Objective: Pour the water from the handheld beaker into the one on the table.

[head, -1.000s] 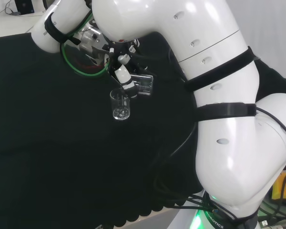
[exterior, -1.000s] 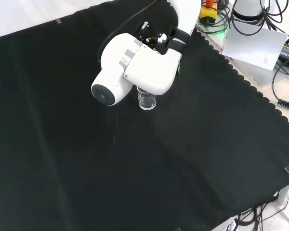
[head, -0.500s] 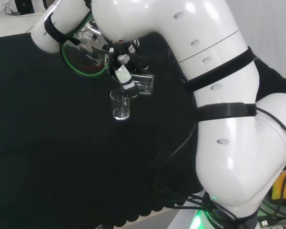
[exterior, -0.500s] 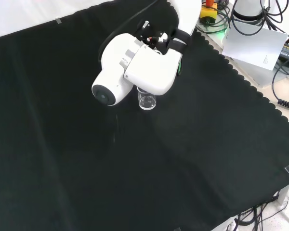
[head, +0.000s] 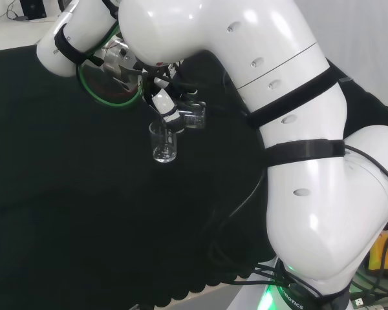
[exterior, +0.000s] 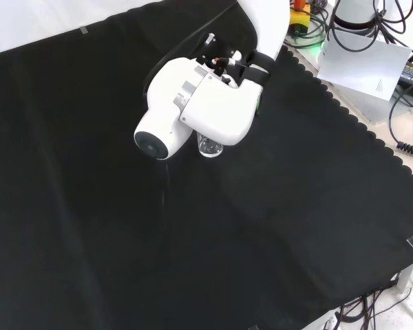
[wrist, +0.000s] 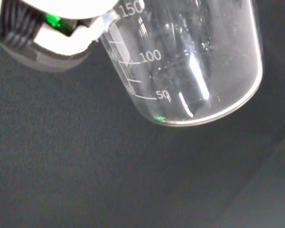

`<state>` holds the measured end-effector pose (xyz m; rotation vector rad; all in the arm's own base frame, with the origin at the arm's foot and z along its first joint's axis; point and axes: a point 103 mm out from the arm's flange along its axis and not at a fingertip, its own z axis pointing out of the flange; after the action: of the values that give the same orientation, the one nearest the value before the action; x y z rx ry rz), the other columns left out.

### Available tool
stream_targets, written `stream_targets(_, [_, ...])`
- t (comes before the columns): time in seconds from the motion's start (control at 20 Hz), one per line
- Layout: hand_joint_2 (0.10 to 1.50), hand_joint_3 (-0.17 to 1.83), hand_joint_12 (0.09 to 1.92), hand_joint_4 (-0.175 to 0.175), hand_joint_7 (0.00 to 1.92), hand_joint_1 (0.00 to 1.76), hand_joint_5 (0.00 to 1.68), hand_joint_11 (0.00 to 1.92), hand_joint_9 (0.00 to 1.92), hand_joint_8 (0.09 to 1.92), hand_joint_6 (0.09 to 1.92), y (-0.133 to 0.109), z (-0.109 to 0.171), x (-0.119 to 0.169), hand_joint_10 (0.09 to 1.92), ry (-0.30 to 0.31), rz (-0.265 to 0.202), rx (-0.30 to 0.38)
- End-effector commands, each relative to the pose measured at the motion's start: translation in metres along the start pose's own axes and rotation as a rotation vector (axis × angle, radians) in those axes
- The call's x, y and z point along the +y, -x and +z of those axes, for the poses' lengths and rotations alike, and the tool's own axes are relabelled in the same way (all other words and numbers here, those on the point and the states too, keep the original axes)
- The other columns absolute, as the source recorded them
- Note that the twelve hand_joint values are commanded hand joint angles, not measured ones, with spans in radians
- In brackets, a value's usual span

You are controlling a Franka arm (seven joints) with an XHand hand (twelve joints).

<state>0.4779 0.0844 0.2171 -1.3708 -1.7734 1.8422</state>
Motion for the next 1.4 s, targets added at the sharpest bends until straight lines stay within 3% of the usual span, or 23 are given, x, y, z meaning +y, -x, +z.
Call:
stream_targets(0.05, [0.73,0.56,0.47,0.157,1.58,1.12,1.21,1.68,1.84,0.59,0.75,0.001,0.000,0.000,0.09,-0.015,0.002,-0.006])
stream_targets(0.8, [0.73,0.56,0.47,0.164,1.58,1.11,1.21,1.69,1.84,0.59,0.75,0.001,-0.004,-0.004,0.09,-0.022,0.008,0.000])
stream_targets(1.4, [0.73,0.56,0.48,0.170,1.58,1.11,1.21,1.69,1.84,0.59,0.75,-0.003,-0.013,-0.007,0.09,-0.012,0.003,-0.036])
